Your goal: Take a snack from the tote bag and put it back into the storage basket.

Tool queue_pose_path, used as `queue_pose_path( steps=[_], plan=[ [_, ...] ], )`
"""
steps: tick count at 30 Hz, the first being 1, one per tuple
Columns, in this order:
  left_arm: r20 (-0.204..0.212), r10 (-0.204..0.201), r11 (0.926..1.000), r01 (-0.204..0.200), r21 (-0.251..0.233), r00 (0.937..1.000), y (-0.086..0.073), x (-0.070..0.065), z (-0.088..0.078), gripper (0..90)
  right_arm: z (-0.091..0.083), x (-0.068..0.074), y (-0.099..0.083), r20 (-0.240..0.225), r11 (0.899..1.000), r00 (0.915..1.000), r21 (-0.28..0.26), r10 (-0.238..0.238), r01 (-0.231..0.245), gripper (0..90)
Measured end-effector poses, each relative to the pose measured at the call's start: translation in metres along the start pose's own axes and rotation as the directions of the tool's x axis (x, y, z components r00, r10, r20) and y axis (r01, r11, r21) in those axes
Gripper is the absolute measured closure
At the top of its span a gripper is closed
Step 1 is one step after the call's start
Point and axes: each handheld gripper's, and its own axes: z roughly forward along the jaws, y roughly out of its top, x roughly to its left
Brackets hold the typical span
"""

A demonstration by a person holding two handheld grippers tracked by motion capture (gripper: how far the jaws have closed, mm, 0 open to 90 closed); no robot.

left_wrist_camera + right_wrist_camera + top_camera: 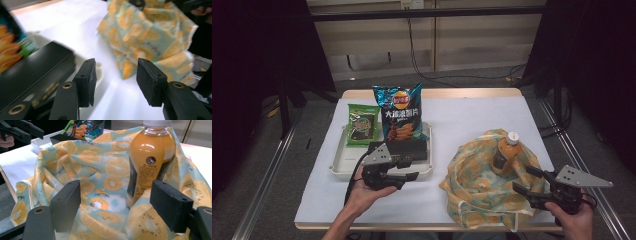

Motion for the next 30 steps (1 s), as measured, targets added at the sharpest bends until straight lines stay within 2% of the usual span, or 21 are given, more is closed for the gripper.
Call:
queue_pose_path(
  steps=[3,8,10,13,15,17,20,25,26,30],
  plan=[
    [0.028,0.018,0.9995,-0.018,-0.026,0.9994,0.010,-0.012,0.008,49.5,0.000,-0.002,-0.001,-0.001,1.000,1.0000,0.004,0.009,-0.009,25.8],
    [0.096,0.051,0.9982,-0.047,-0.038,0.9941,0.024,-0.022,0.030,47.5,-0.003,-0.005,-0.004,0.002,1.000,1.0000,0.000,0.002,-0.002,36.1],
    [0.120,0.060,0.9976,-0.055,-0.043,0.9910,0.031,-0.024,0.041,47.1,-0.004,-0.005,-0.006,-0.003,1.000,1.0000,0.004,0.004,-0.004,38.2],
    [0.129,0.072,0.9969,-0.068,-0.039,0.9890,0.040,-0.025,0.056,47.1,-0.003,-0.006,-0.009,-0.006,1.000,1.0000,0.012,0.003,-0.003,39.3],
    [0.154,0.062,0.9972,-0.055,-0.050,0.9861,0.045,-0.024,0.066,46.5,-0.003,-0.005,-0.009,-0.012,1.000,0.9999,0.013,0.000,0.000,39.5],
    [0.159,0.058,0.9973,-0.050,-0.054,0.9856,0.049,-0.023,0.075,45.9,-0.003,-0.005,-0.009,-0.012,1.000,0.9999,0.015,-0.005,0.005,39.7],
    [0.165,0.072,0.9966,-0.064,-0.052,0.9837,0.055,-0.026,0.085,44.8,-0.004,-0.005,-0.010,-0.015,1.000,0.9999,0.018,-0.002,0.002,39.7],
    [0.185,0.071,0.9959,-0.059,-0.068,0.9802,0.064,-0.032,0.096,43.1,-0.006,-0.005,-0.011,-0.018,1.000,0.9998,0.012,-0.002,0.002,40.6],
    [0.175,0.076,0.9958,-0.066,-0.064,0.9815,0.065,-0.033,0.097,43.2,-0.006,-0.005,-0.011,-0.020,1.000,0.9998,0.011,-0.002,0.002,40.5],
    [0.180,0.088,0.9939,-0.074,-0.082,0.9798,0.071,-0.038,0.107,42.7,-0.007,-0.003,-0.011,-0.029,1.000,0.9995,0.008,-0.007,0.007,39.4]
  ],
)
